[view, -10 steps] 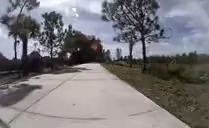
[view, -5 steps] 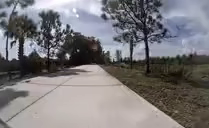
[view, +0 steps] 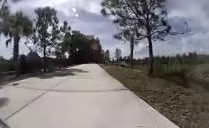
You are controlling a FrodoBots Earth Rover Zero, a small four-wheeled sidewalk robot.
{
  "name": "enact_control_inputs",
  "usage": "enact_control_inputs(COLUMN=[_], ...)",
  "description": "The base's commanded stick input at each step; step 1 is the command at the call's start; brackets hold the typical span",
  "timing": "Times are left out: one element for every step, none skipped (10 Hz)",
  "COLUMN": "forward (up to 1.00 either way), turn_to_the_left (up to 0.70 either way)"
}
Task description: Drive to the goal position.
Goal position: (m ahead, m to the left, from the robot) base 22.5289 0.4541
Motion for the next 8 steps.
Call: enact_control_inputs(forward=[0.85,0.85,0.85,0.85,0.85,0.85,0.85,0.85], turn_to_the_left=[0.0,0.0,0.0,0.0,0.0,0.0,0.0,0.0])
